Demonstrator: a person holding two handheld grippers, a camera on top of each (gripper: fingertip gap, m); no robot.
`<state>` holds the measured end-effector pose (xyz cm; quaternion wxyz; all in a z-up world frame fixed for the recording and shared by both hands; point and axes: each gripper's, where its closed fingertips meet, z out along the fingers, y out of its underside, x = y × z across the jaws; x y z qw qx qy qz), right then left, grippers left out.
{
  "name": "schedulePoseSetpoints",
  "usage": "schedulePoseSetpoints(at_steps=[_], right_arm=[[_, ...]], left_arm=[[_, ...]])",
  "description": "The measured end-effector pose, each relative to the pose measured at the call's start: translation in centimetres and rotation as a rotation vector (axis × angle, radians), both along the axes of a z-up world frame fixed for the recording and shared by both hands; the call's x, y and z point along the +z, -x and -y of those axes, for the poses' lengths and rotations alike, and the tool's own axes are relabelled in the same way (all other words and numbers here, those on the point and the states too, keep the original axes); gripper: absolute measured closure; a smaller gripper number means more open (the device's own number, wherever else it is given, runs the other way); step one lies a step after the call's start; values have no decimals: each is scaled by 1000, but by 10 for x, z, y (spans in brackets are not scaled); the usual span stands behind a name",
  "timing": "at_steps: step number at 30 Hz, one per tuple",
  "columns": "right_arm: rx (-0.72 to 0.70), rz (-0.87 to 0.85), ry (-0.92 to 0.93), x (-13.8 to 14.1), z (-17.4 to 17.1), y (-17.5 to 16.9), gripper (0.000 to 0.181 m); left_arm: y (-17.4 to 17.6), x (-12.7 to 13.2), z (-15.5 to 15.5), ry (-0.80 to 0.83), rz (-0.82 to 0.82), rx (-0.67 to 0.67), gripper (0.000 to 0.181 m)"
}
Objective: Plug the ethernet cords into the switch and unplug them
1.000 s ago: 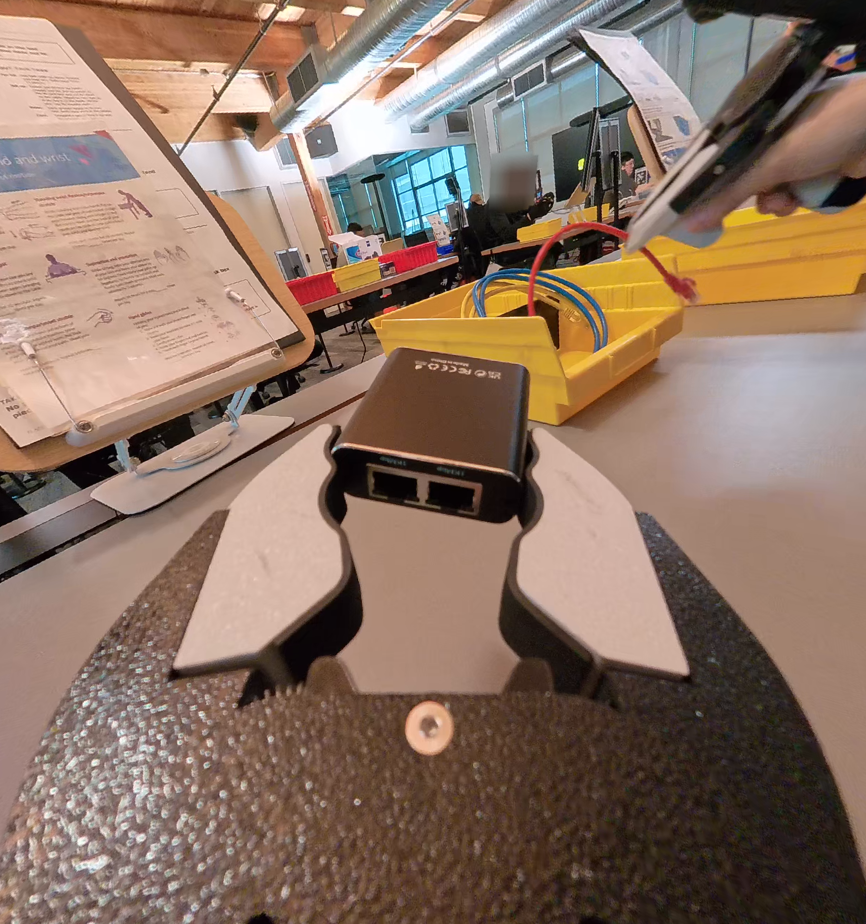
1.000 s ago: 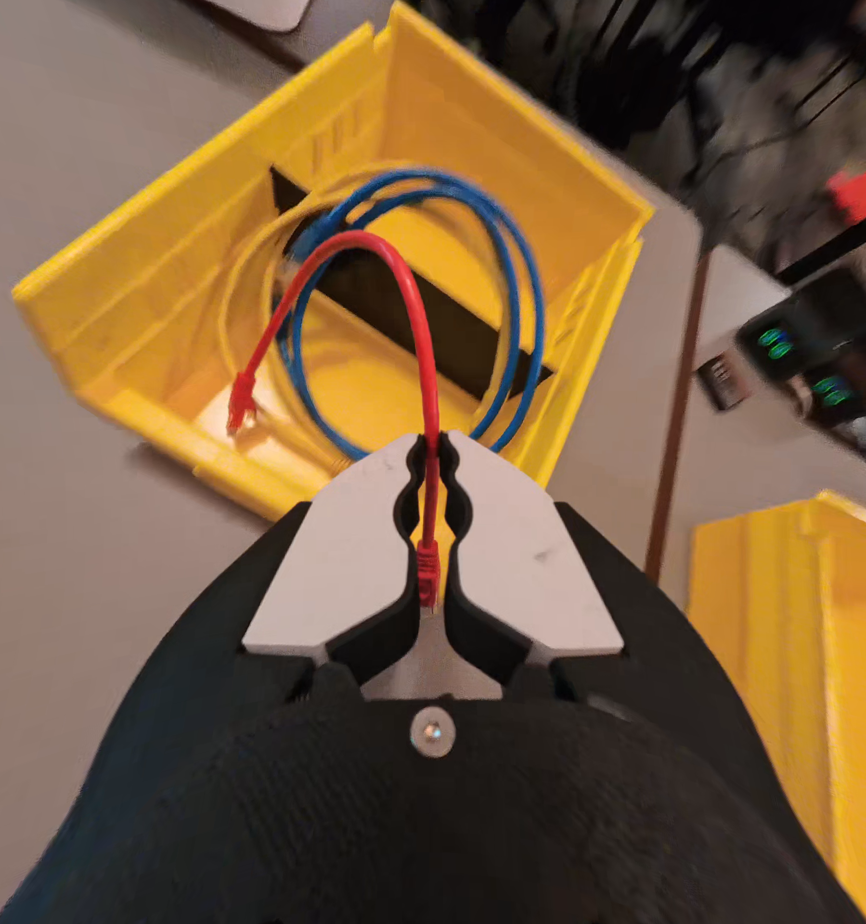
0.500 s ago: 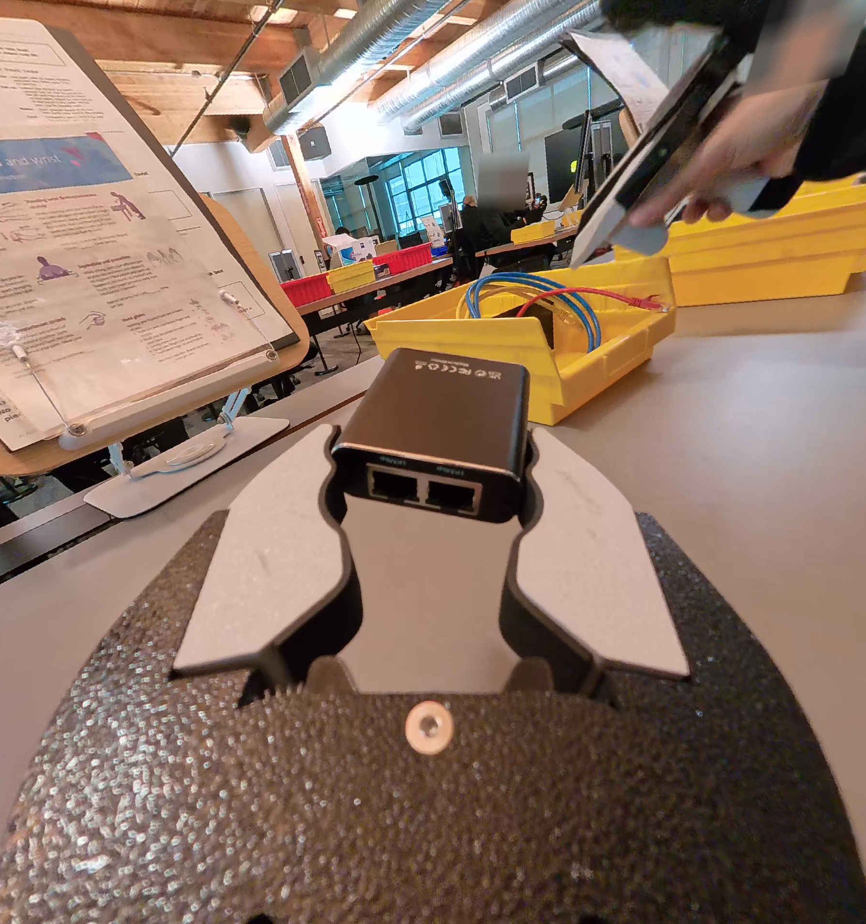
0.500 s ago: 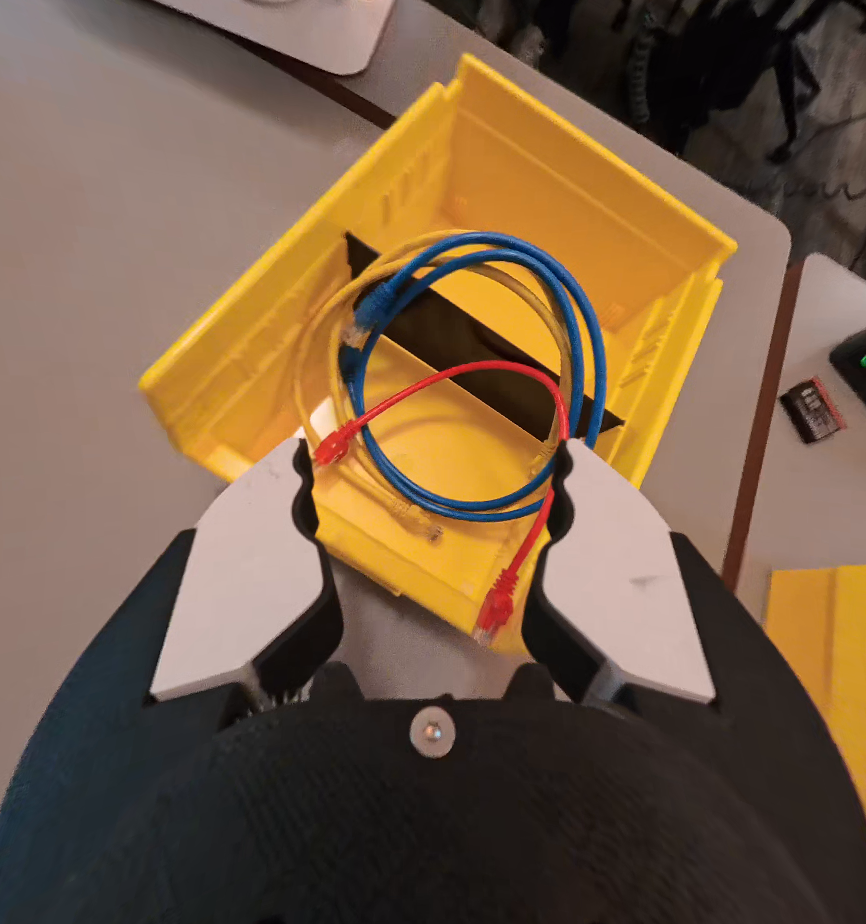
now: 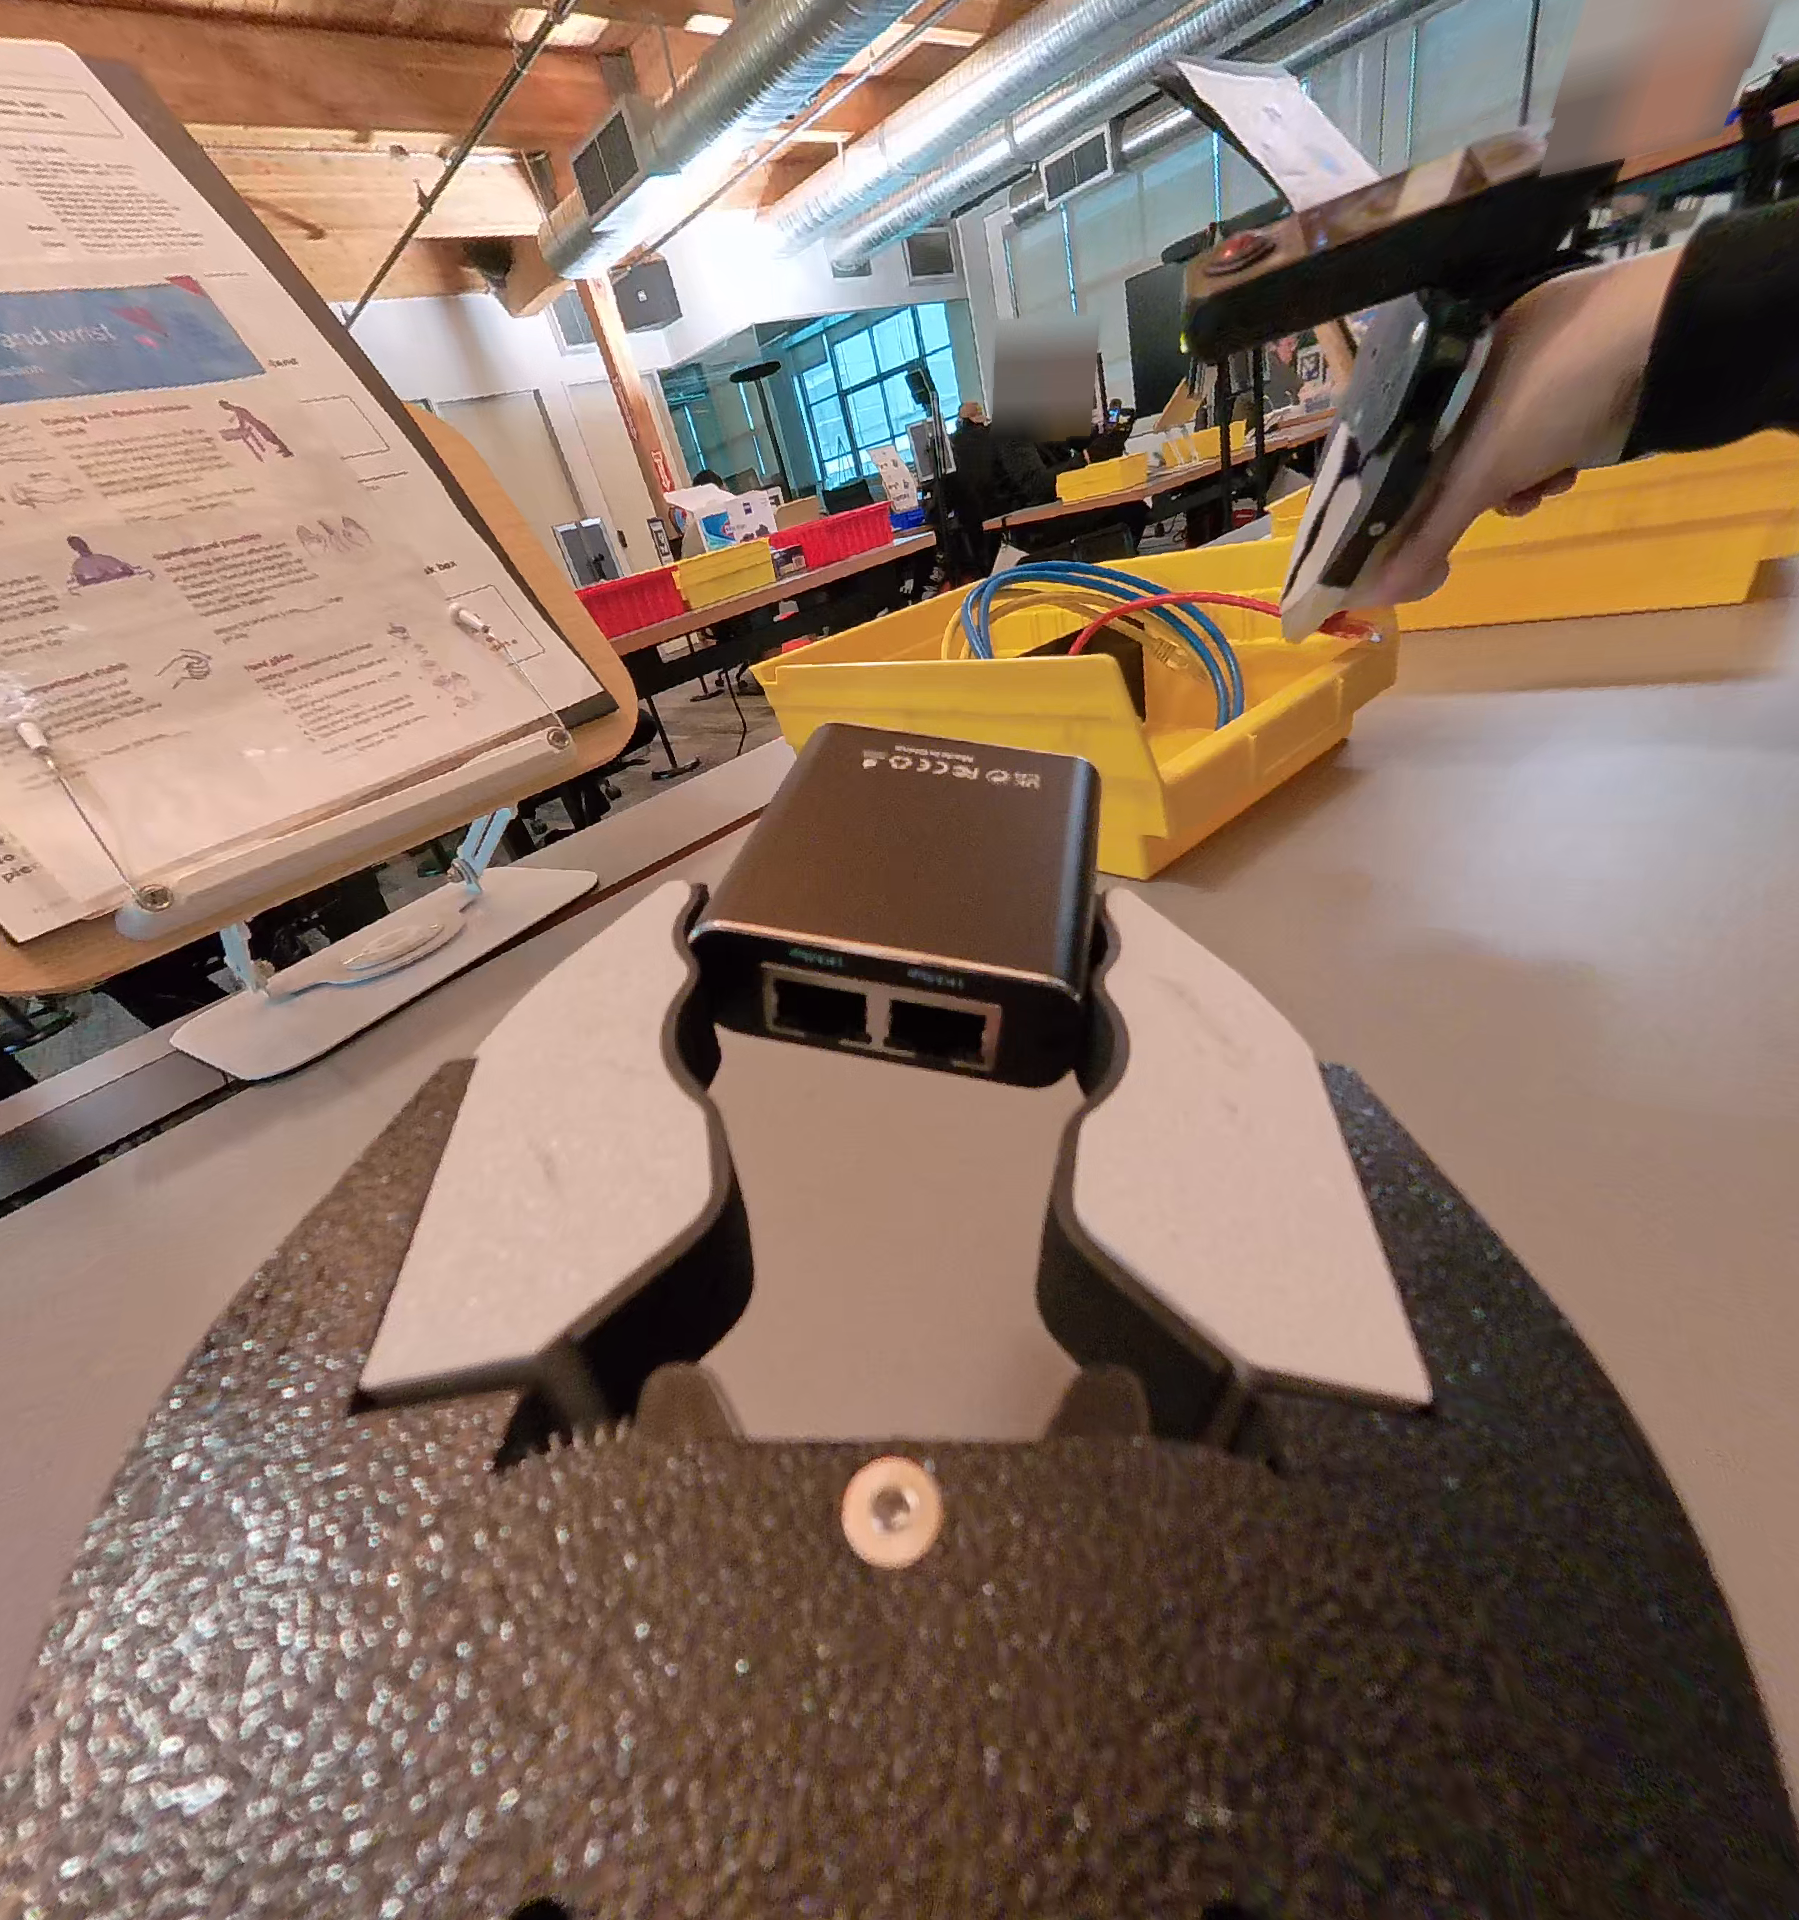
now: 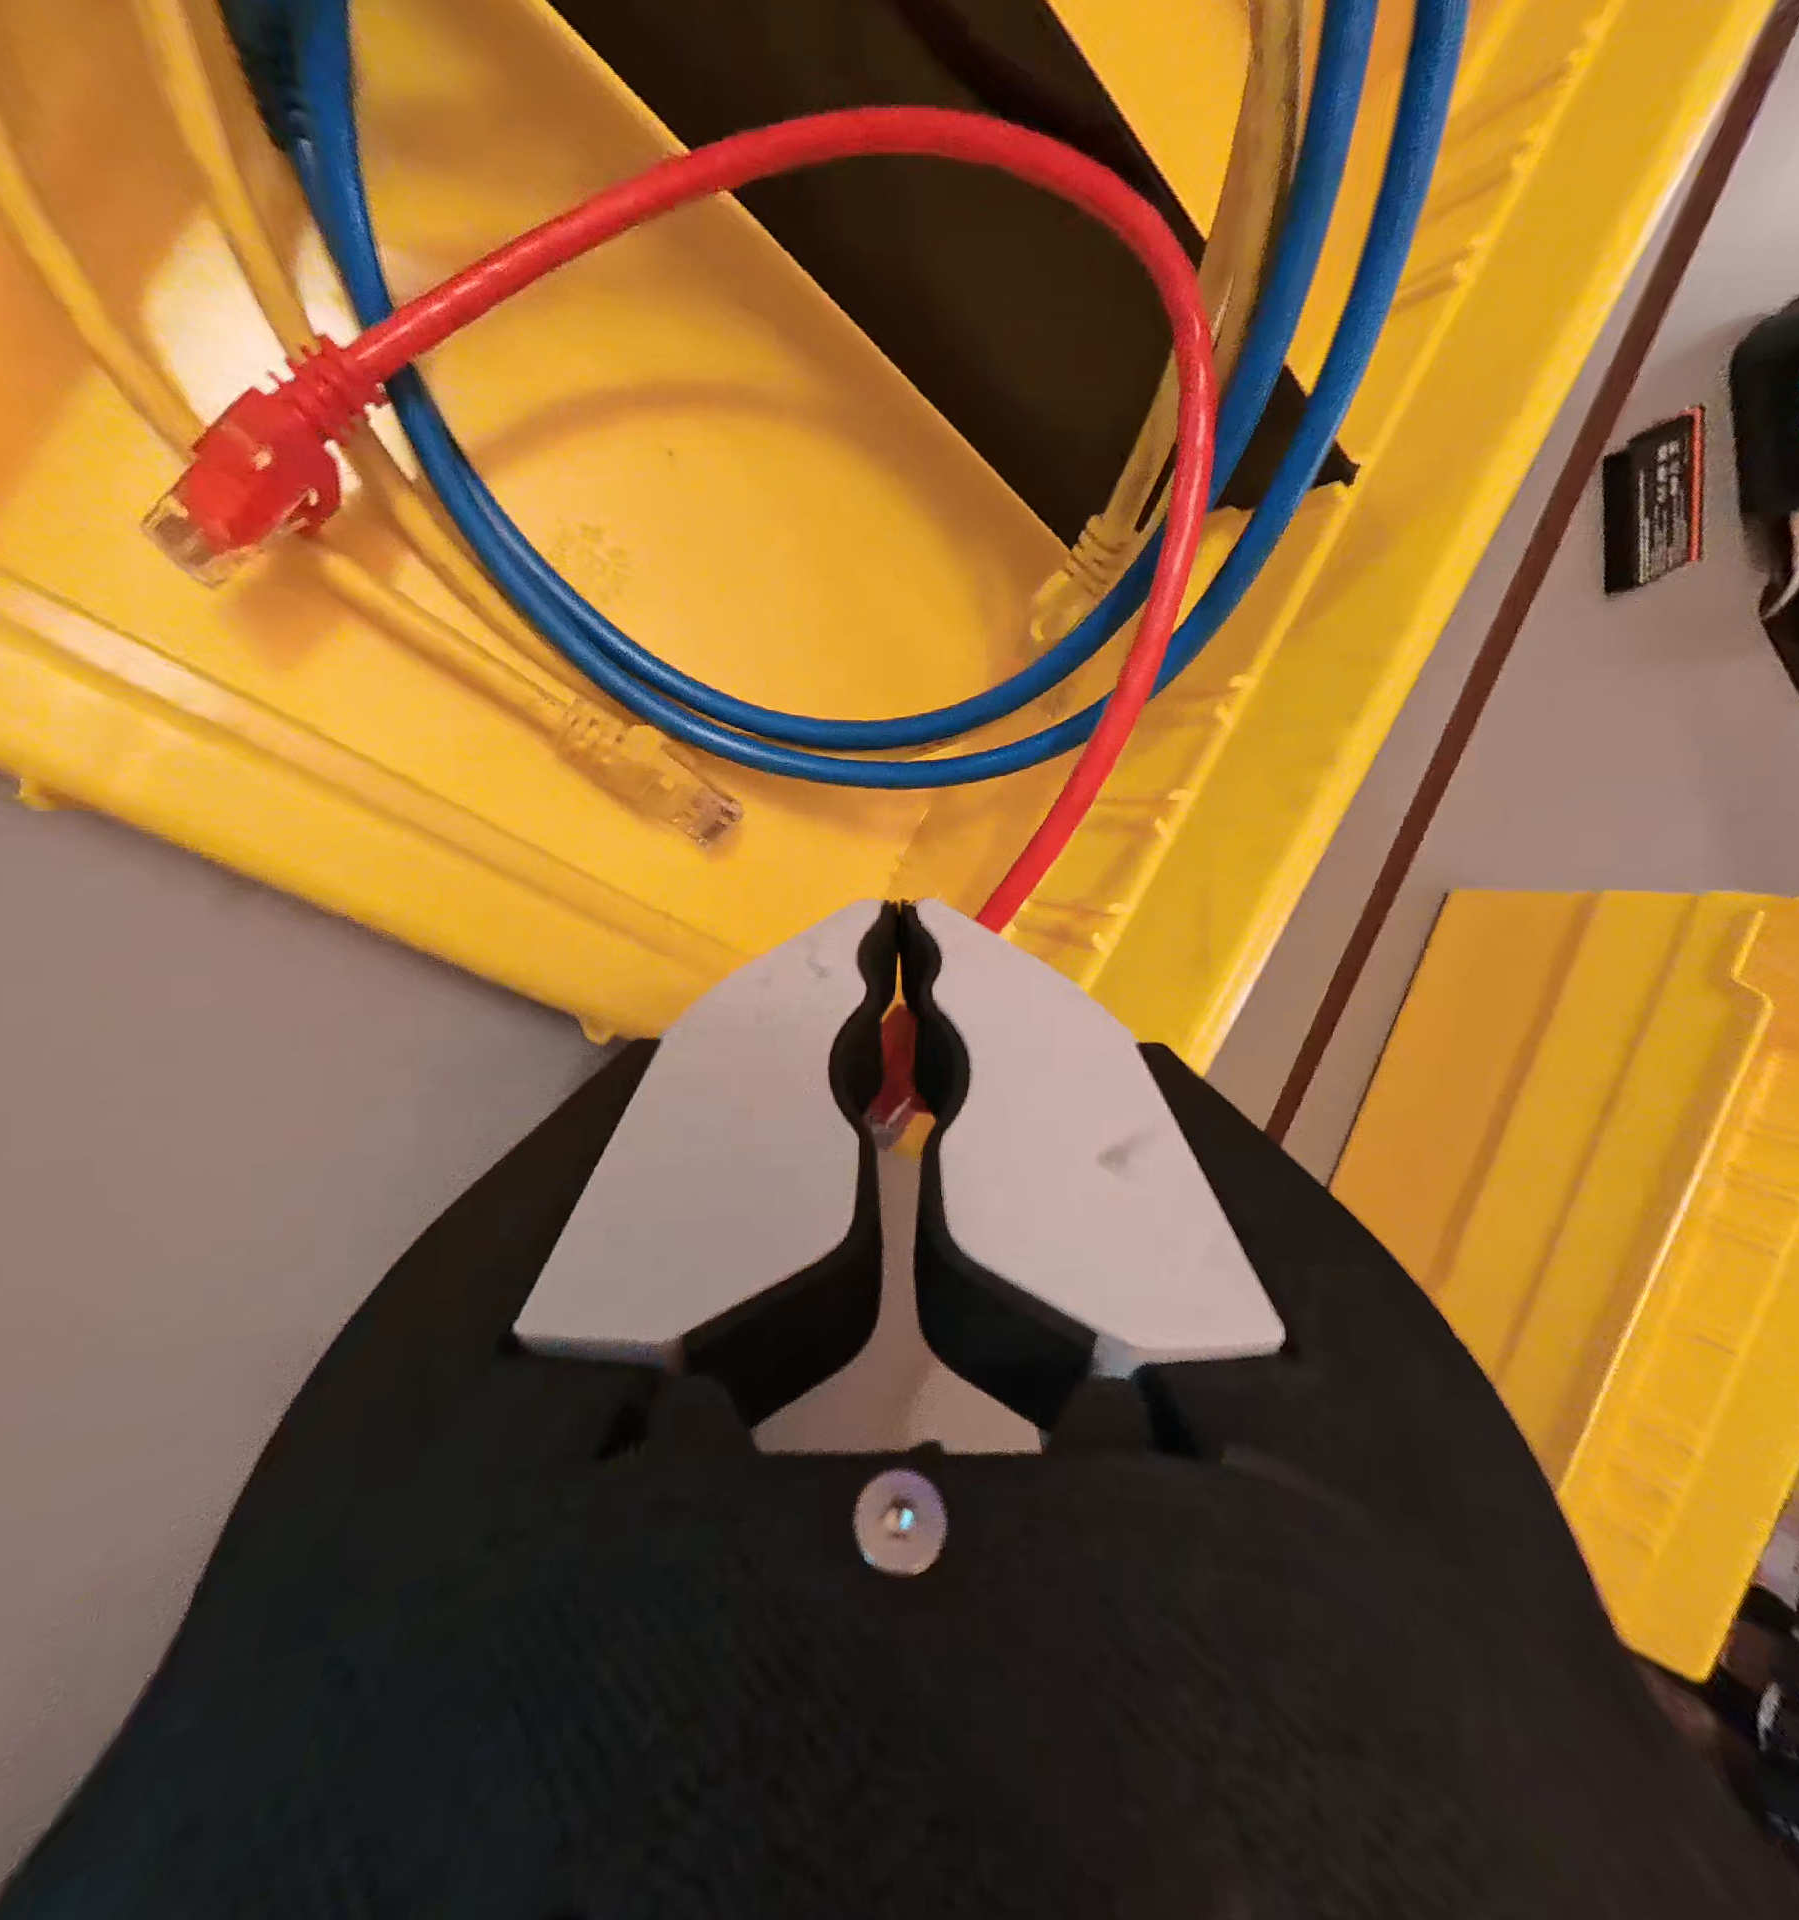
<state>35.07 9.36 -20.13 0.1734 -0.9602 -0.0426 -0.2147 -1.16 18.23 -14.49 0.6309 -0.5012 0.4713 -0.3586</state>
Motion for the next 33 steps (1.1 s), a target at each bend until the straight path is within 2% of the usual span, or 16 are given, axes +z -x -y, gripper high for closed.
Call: schedulePoseSetpoints(at_steps=[6, 8, 11, 13, 16, 18, 19, 20, 21, 24, 27, 29, 32, 33], right_arm=[[-9, 49, -7, -12, -18, -2, 181], [7, 162, -91, 7, -27, -6, 181], [-3, 332, -163, 44, -29, -17, 164], [-10, 303, -71, 39, -26, -20, 152], [57, 350, 20, 23, -32, -27, 150], [90, 375, 89, 9, -32, -32, 156], [102, 435, 119, 8, -33, -38, 159], [121, 516, 156, 11, -33, -44, 171], [139, 525, 180, 9, -34, -44, 172], [145, 494, 22, 22, -53, -38, 175], [125, 329, -268, 39, -72, -25, 177], [106, 233, -391, 42, -78, -21, 177], [135, 148, -319, 25, -74, -16, 175], [139, 157, -296, 22, -72, -16, 165]], left_arm=[[0, 0, 0, 0, -1, -1, 115], [0, 0, 0, 0, 0, -2, 115], [0, 0, 0, 0, 3, -3, 115], [0, 0, 1, -1, 1, -4, 115], [0, 0, 1, -4, -1, -5, 115], [0, 0, 1, -2, -1, -5, 115], [0, 0, 1, -1, 1, -5, 115], [1, 0, 1, 1, 1, -5, 115], [1, 0, 1, 2, 2, -5, 115], [1, 0, 1, 2, 1, -6, 115], [1, 0, 1, 3, 1, -6, 115], [1, 0, 0, 4, 2, -5, 115], [1, 0, 0, 6, 3, -3, 115], [1, 0, 0, 6, 3, -4, 115]])
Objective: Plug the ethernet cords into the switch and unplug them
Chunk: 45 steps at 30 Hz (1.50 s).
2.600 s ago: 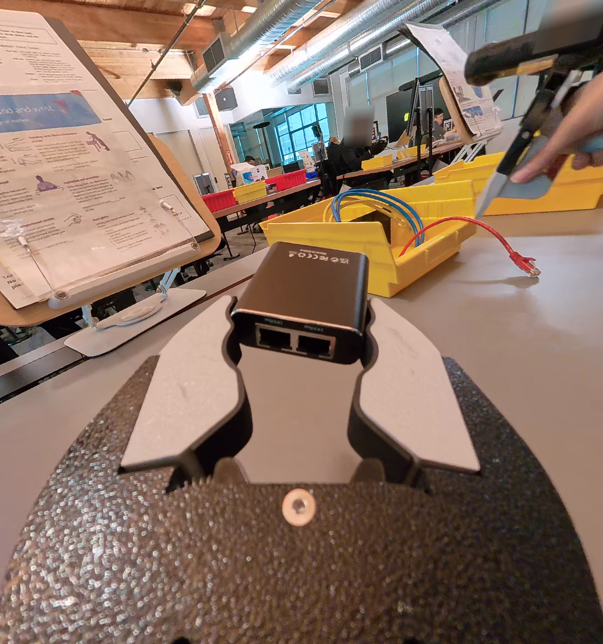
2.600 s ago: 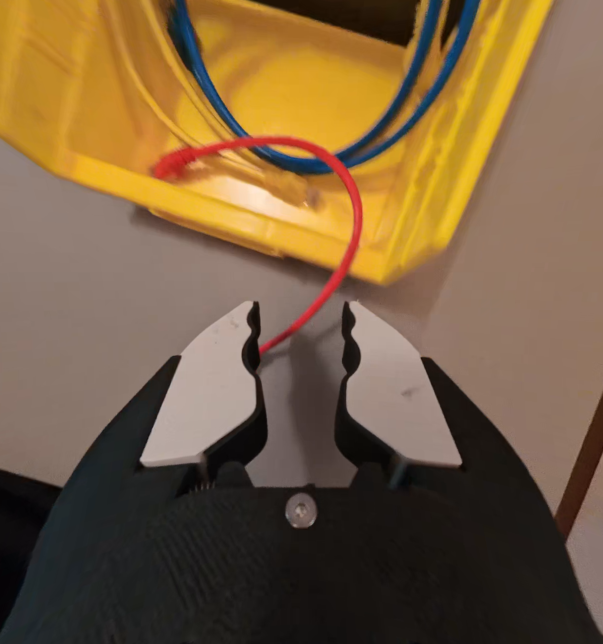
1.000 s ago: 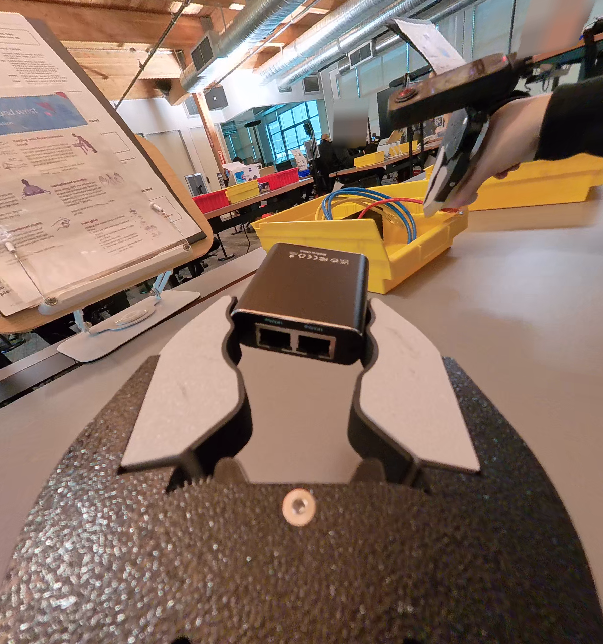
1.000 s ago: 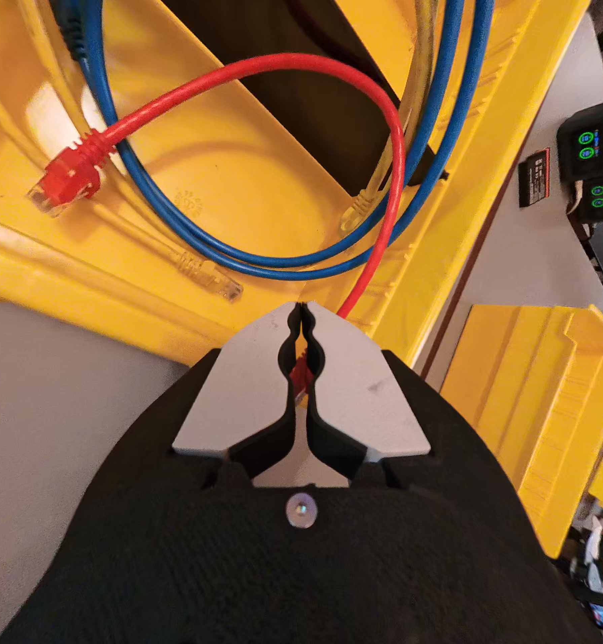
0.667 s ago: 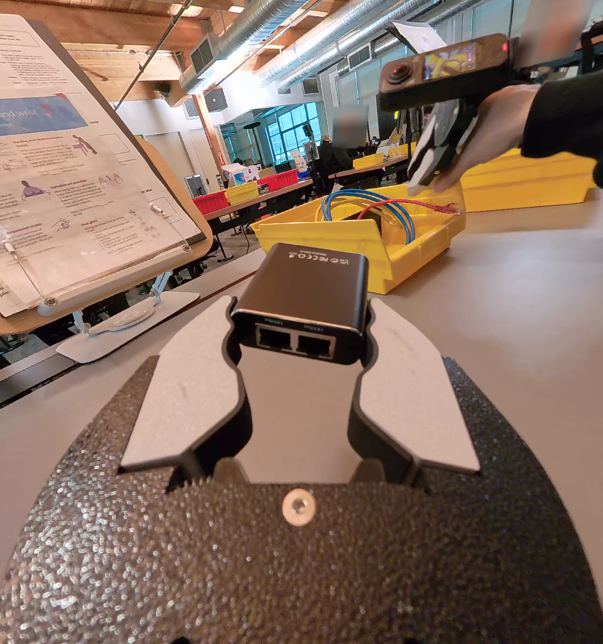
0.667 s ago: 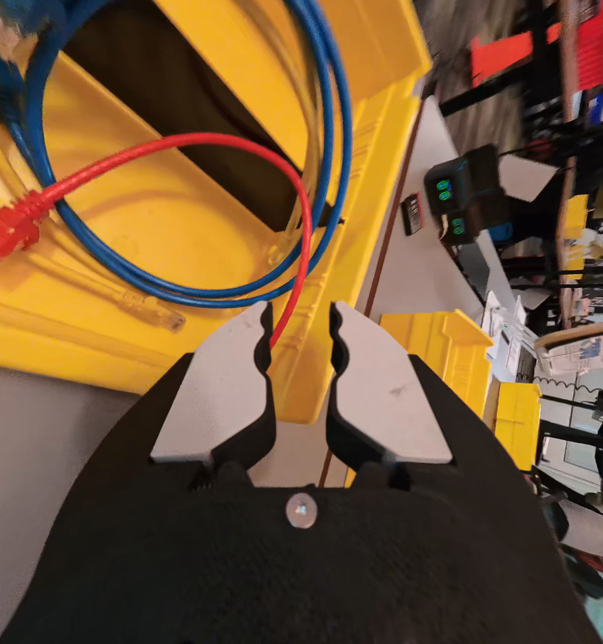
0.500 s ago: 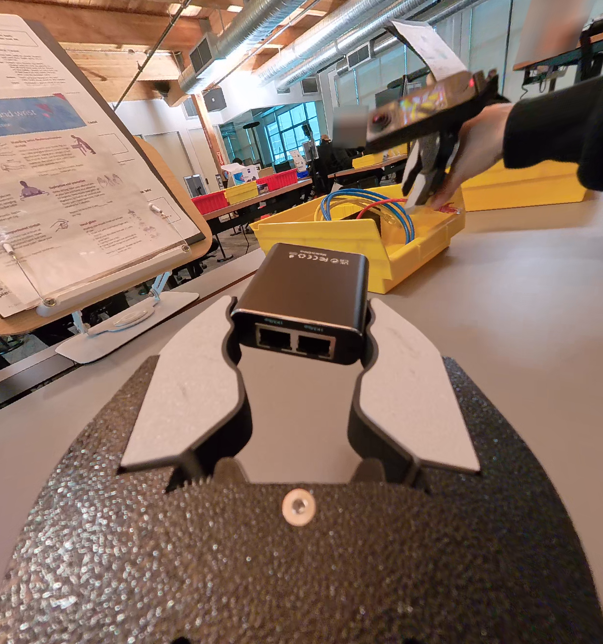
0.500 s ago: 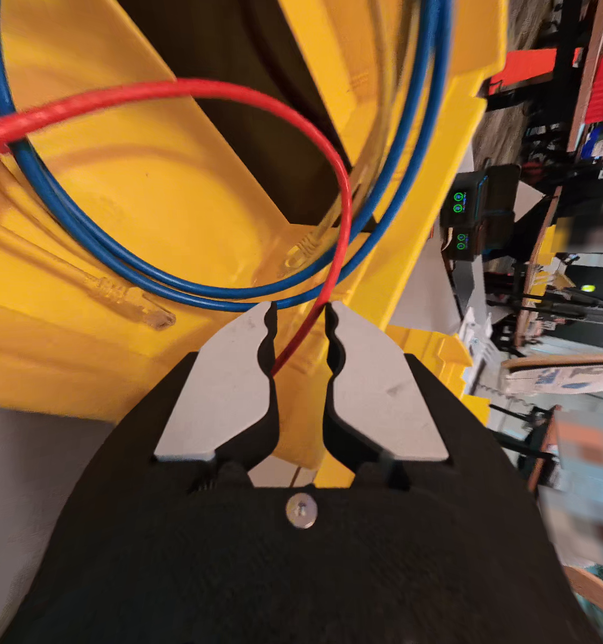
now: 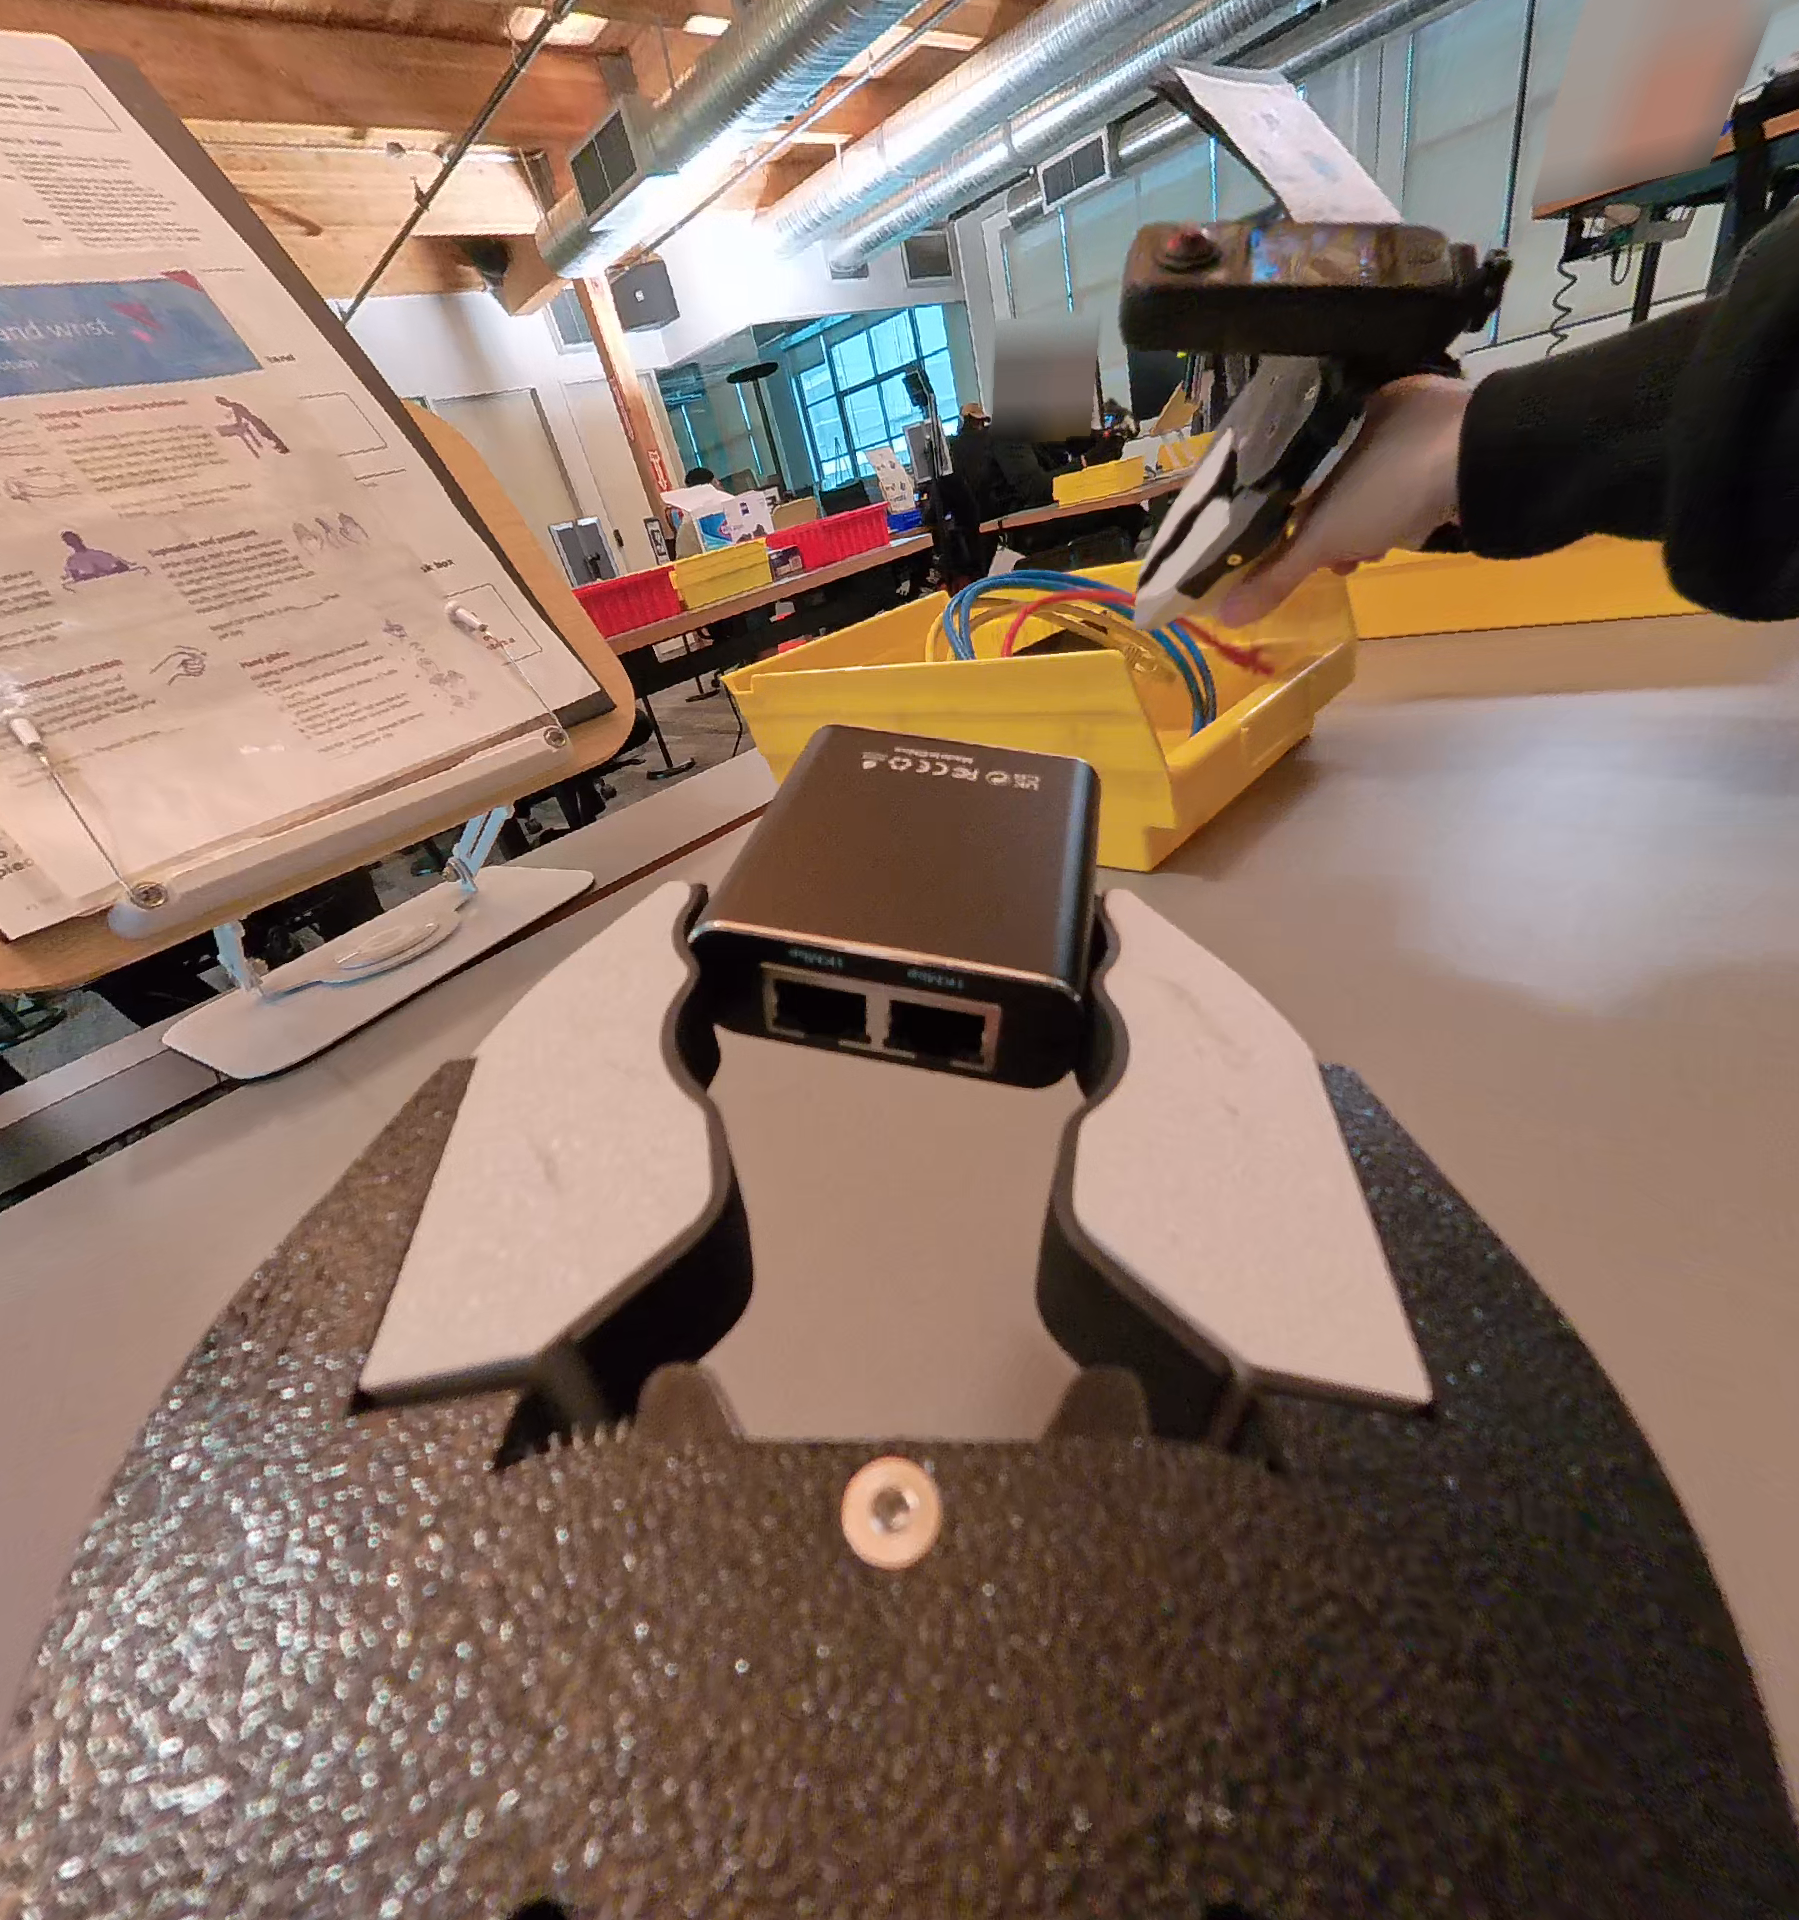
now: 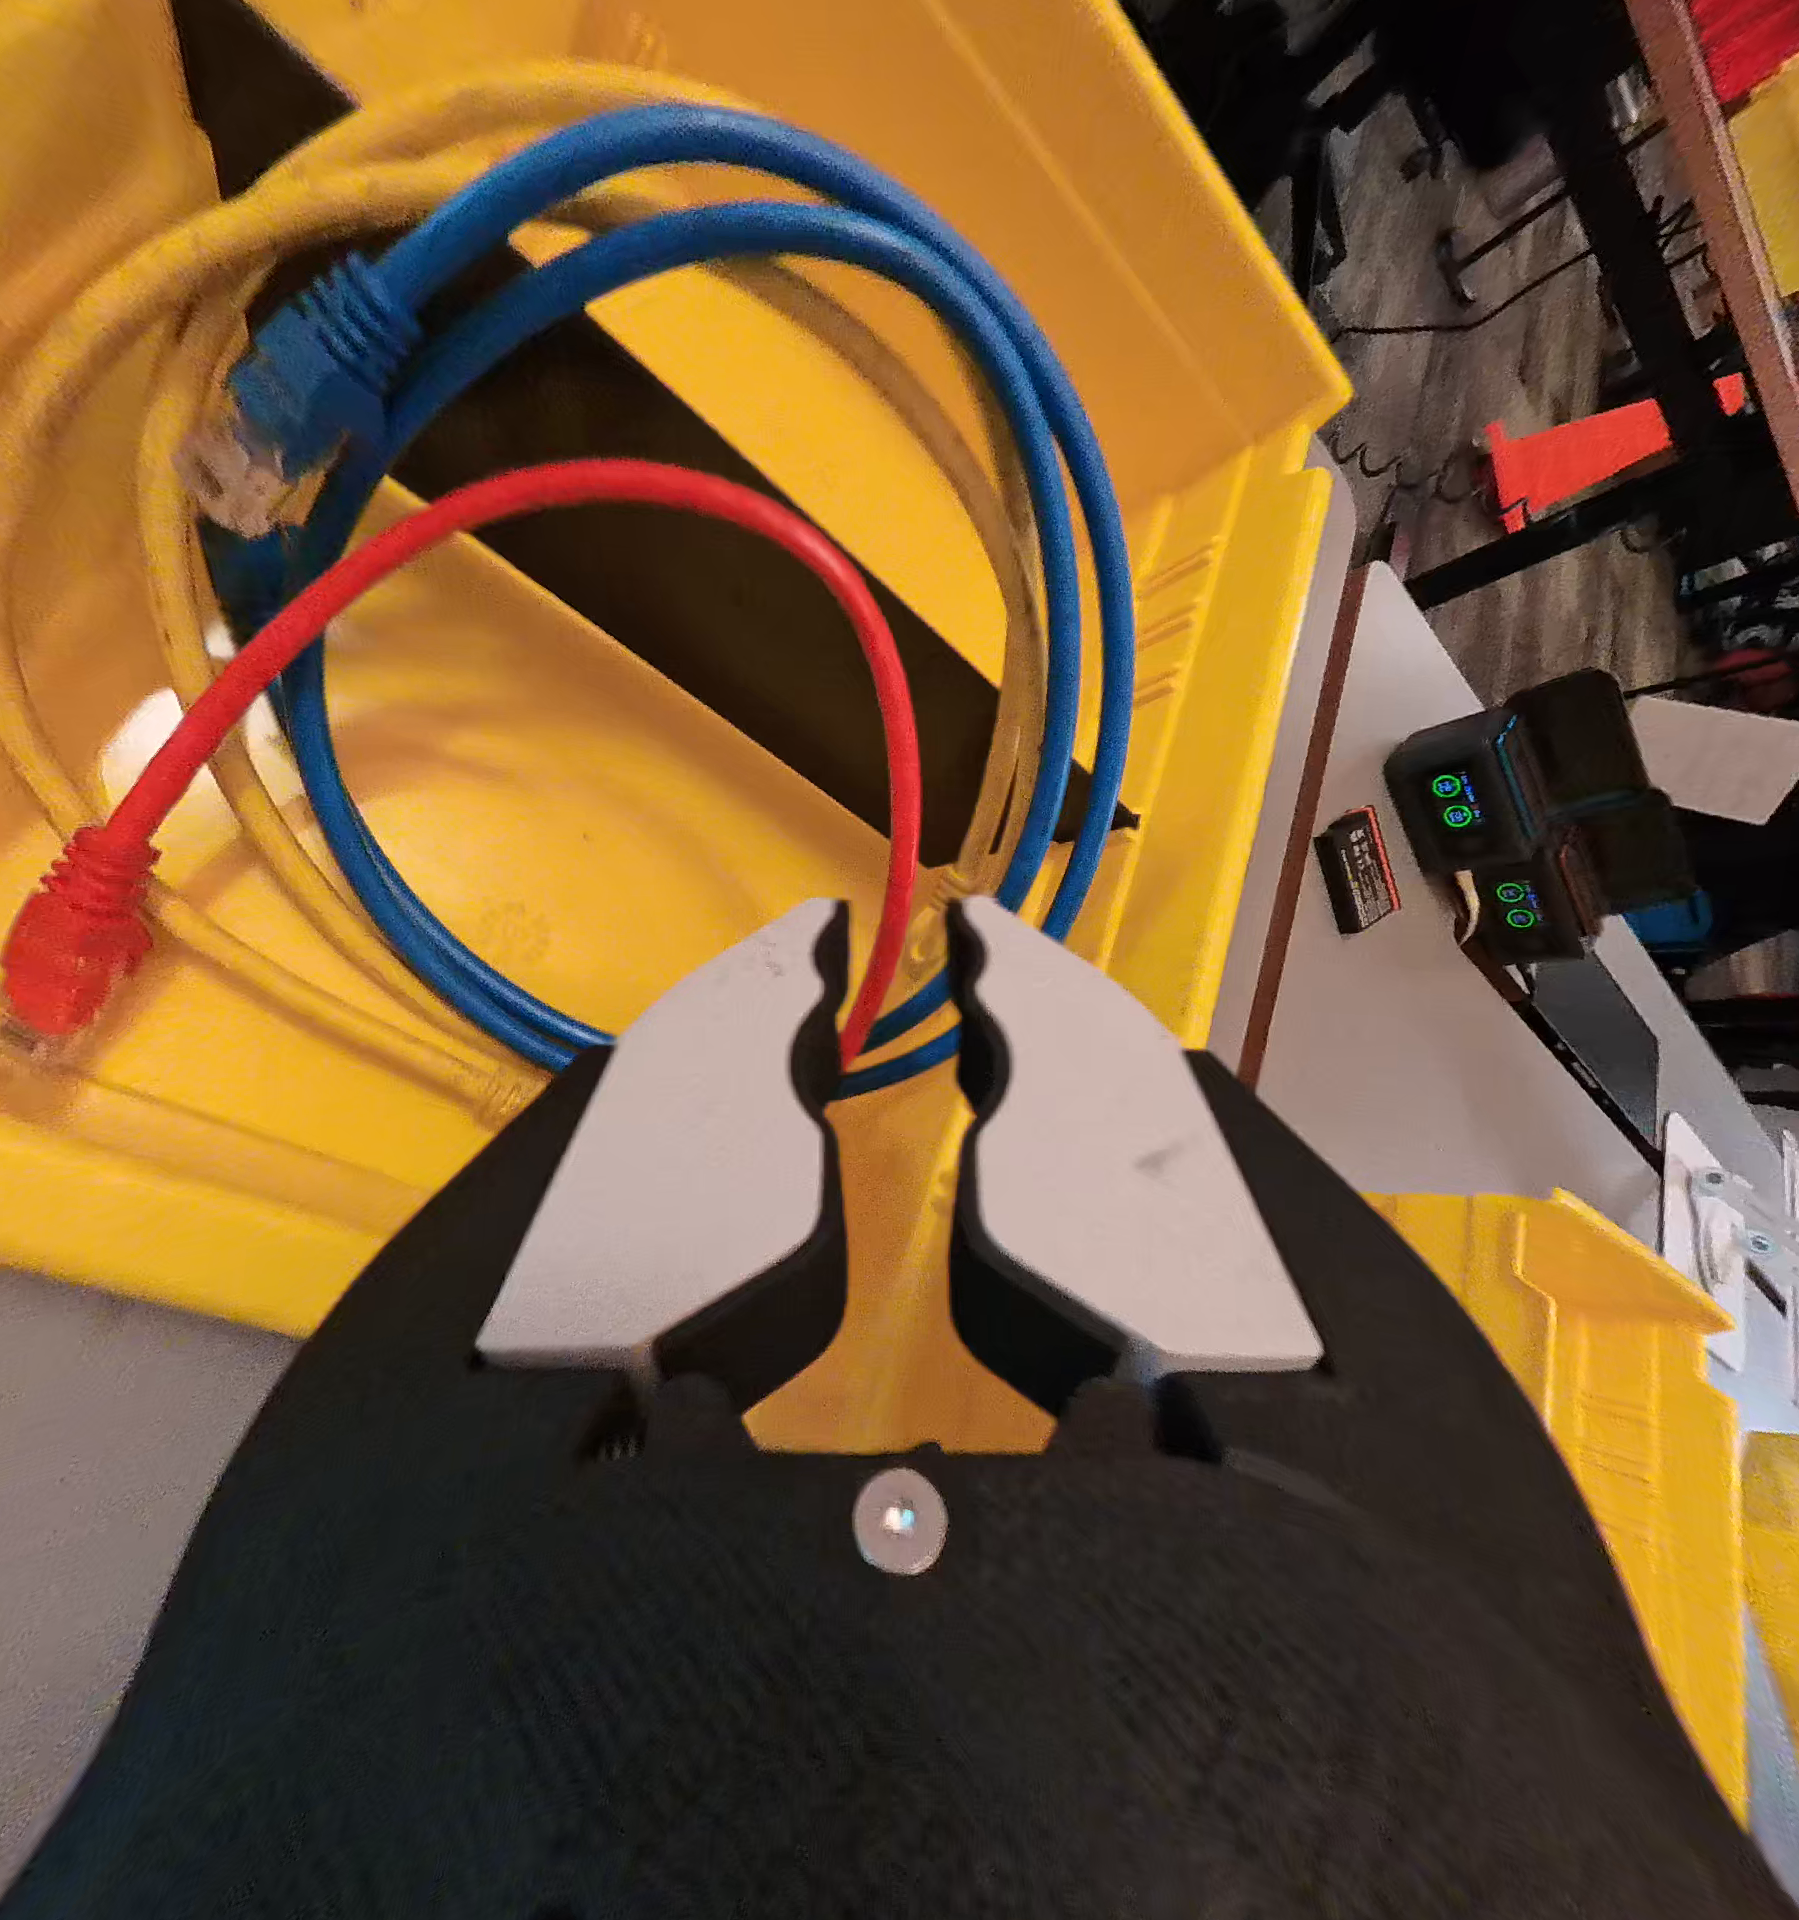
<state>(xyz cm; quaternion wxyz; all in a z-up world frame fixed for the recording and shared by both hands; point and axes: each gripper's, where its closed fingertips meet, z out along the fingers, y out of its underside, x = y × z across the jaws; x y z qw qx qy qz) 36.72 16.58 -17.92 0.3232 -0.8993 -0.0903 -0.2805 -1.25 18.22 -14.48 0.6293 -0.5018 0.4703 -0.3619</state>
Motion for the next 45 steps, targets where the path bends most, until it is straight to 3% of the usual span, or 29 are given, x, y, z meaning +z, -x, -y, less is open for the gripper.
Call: schedulePoseSetpoints(at_steps=[3, 6, 9, 12, 14, 16, 19, 21, 23, 25, 27, 29, 32, 34, 36, 38, 41, 45], right_arm=[[14, -7, -2, 8, 2, 5, 148], [18, -152, -84, 29, 1, 28, 130], [231, -572, -164, 46, -7, 122, 105], [582, -1126, 60, 51, 21, 256, 83], [721, -1376, 169, 58, 38, 314, 102], [770, -1495, 251, 54, 44, 352, 92], [827, -1666, 372, 54, 53, 397, 110], [866, -1705, 453, 51, 58, 415, 119], [900, -1642, 480, 42, 56, 423, 154], [950, -1557, 475, 38, 50, 421, 154], [911, -1452, 459, 37, 36, 413, 155], [853, -1261, 402, 38, 10, 384, 155], [576, -872, 219, 53, -58, 284, 155], [323, -611, 103, 70, -100, 192, 155], [108, -387, 112, 75, -122, 107, 155], [4, -272, 200, 65, -132, 61, 155], [-14, -212, 264, 45, -152, 41, 154], [6, -250, 338, 13, -166, 48, 155]], left_arm=[[0, 0, 0, -2, -1, 1, 115], [0, 0, 0, -2, -2, 1, 115], [-1, 0, 1, -3, -4, -6, 115], [-4, 0, 11, -29, 2, -72, 115], [-6, 3, 24, -62, 16, -137, 115], [-8, 7, 39, -141, 23, -199, 115], [-10, 7, 55, -260, 5, -231, 115], [-10, 8, 59, -320, 6, -229, 115], [-10, 7, 60, -366, -12, -221, 115], [-9, 6, 55, -374, -31, -186, 115], [-10, 2, 45, -377, -86, -116, 115], [-8, 4, 35, -330, -93, -58, 115], [-2, 7, 24, -223, -88, -49, 110], [1, 10, 16, -149, -70, -52, 109], [2, 11, 9, -77, -60, -59, 110], [1, 9, 3, -19, -69, -62, 112], [-1, 3, 2, 40, -90, -77, 112], [-3, -8, 1, 68, -151, -84, 112]])
